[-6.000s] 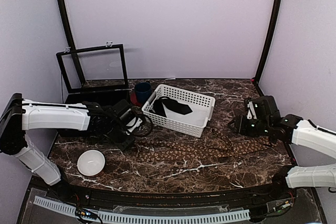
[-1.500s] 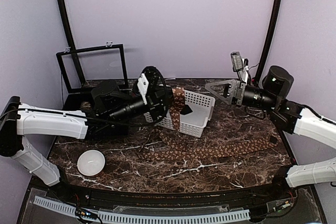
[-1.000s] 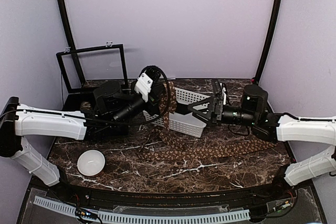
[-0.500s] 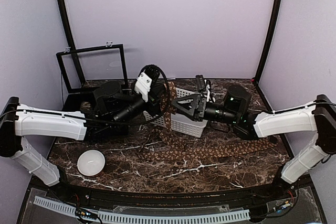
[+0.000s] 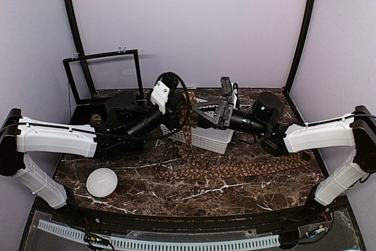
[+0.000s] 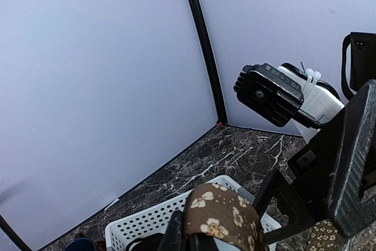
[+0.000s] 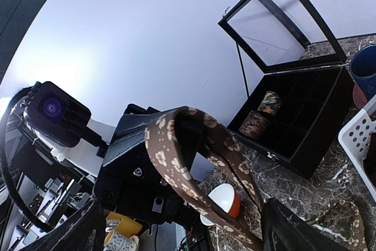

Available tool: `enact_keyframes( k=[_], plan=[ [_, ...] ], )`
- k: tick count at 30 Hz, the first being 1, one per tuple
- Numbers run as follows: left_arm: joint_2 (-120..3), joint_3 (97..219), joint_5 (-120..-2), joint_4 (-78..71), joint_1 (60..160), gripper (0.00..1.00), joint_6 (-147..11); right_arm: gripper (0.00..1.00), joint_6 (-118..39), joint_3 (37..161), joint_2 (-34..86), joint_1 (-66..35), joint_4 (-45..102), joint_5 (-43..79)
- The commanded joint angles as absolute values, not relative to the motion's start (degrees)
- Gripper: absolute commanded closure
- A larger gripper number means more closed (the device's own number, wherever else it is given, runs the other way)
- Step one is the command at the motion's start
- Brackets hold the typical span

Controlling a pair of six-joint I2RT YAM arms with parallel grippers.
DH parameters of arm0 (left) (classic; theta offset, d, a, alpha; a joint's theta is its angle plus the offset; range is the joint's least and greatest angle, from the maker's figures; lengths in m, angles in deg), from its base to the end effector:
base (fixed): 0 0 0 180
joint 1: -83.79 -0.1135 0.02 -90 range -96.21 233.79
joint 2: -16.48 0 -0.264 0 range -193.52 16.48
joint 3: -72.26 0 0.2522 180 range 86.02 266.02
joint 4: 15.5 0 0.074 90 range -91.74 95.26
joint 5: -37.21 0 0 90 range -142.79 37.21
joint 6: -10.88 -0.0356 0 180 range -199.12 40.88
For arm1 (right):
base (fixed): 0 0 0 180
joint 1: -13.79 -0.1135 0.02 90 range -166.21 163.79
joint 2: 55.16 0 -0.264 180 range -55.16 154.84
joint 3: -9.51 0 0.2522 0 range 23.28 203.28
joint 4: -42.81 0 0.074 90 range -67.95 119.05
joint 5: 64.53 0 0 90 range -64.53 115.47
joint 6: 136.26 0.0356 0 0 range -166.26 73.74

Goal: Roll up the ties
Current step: Flatten out the tie at the center of the board.

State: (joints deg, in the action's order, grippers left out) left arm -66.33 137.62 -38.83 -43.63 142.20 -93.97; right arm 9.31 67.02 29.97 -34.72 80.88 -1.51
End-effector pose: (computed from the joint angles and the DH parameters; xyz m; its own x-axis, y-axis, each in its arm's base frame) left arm 0.1824 -0.2802 0.3199 0.2739 0.0295 -0.9613 0.6541 0.7270 0.2086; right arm 0.2032 0.2542 0.2788 -0.7265 0.2881 -0.6239 -0.6437 0.0328 0.7646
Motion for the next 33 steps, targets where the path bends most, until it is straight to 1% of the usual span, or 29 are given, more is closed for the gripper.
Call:
enact_keyframes(
  k=[1, 7, 12, 13, 14, 15, 17, 26, 27, 28, 30, 33],
  plan=[
    [-65.15, 138.52, -38.55, -43.53, 142.42, 1.00, -94.76, 0.08, 9.28, 69.61, 26.19, -35.17, 74.56, -1.33],
    [-65.50, 138.83, -38.79, -43.76, 142.42, 1.00, -94.61, 0.08, 9.28, 69.85, 25.71, -35.21, 73.22, -1.33],
    [-65.61, 138.94, -39.14, -43.70, 142.42, 1.00, -94.33, 0.08, 9.28, 69.80, 27.43, -35.16, 75.62, -1.33],
    [-65.54, 138.91, -39.21, -43.71, 142.42, 1.00, -94.28, 0.04, 9.28, 69.77, 27.86, -35.16, 76.81, -3.83],
    [-65.46, 138.93, -39.30, -43.77, 142.42, 1.00, -94.18, 0.84, -18.49, 69.73, 28.24, -35.18, 77.83, -8.75],
    [-65.44, 138.93, -39.45, -43.82, 142.42, 1.00, -94.03, 0.93, 8.31, 69.61, 28.59, -35.17, 78.64, -9.63],
    [-65.38, 138.92, -39.64, -43.79, 142.42, 1.00, -93.89, 0.94, 12.50, 69.59, 29.17, -35.17, 79.63, -10.15],
    [-65.35, 138.72, -39.77, -43.96, 142.42, 1.00, -93.57, 0.93, 12.65, 70.00, 29.59, -35.25, 79.50, -10.34],
    [-65.35, 138.71, -39.77, -43.98, 142.42, 1.00, -93.54, 0.91, 12.53, 70.12, 29.57, -35.24, 79.09, -10.08],
    [-65.35, 138.74, -39.78, -43.93, 142.42, 1.00, -93.47, 0.85, 12.41, 70.17, 29.49, -35.25, 78.50, -9.74],
    [-65.50, 138.75, -39.78, -43.97, 142.42, 1.00, -93.40, 0.78, 12.27, 70.25, 29.76, -35.24, 77.93, -9.04],
    [-65.95, 139.00, -39.74, -44.17, 142.42, 1.00, -93.15, 0.73, 12.85, 70.69, 31.29, -35.32, 78.97, -8.63]
  ],
)
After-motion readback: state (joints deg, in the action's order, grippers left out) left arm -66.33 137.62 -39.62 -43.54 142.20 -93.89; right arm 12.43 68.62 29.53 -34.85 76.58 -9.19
